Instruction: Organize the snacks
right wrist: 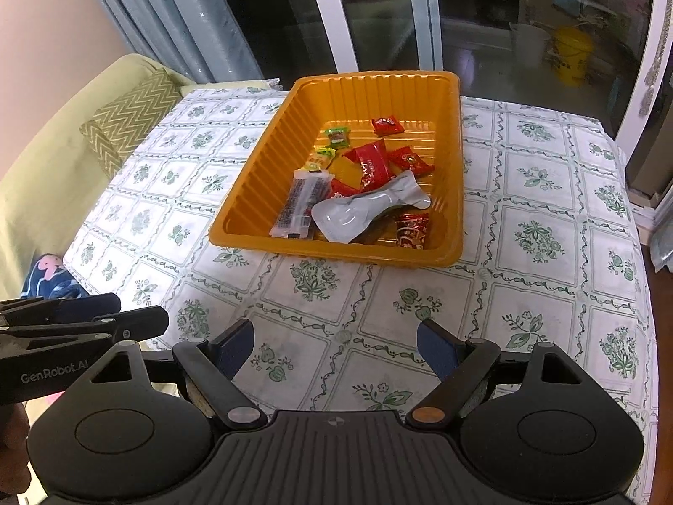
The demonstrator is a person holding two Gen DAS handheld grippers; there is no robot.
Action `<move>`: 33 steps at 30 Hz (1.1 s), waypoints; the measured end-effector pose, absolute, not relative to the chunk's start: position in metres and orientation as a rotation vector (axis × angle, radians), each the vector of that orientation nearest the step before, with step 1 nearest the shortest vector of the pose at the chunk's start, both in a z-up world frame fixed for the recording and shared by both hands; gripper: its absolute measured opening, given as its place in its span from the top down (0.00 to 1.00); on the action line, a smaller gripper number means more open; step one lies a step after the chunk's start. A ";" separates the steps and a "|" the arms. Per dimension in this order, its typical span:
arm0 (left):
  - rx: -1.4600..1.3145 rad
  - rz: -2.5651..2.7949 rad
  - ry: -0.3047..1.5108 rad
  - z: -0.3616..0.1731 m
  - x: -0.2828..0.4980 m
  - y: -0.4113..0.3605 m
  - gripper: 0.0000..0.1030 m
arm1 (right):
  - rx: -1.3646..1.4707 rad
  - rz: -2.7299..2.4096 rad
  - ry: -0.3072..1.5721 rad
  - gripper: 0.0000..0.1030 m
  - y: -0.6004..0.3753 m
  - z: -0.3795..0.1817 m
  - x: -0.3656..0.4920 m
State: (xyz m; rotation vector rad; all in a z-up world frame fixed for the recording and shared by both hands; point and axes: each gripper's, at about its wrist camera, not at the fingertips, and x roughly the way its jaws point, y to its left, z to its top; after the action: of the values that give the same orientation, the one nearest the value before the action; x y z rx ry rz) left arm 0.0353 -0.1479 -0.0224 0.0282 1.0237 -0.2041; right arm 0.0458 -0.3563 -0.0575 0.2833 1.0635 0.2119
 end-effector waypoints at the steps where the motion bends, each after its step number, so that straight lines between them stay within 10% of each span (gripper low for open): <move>1: 0.029 -0.203 1.023 -0.022 0.035 -0.148 0.47 | 0.283 0.213 1.064 0.18 -0.356 -0.058 0.046; 33: 0.030 -0.208 1.017 -0.021 0.033 -0.148 0.47 | 0.277 0.212 1.051 0.18 -0.355 -0.053 0.042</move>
State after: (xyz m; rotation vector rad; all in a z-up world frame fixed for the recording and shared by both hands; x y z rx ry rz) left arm 0.0331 -0.1482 -0.0206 0.0303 1.0172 -0.2079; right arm 0.0418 -0.3546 -0.0529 0.2770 1.0510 0.2121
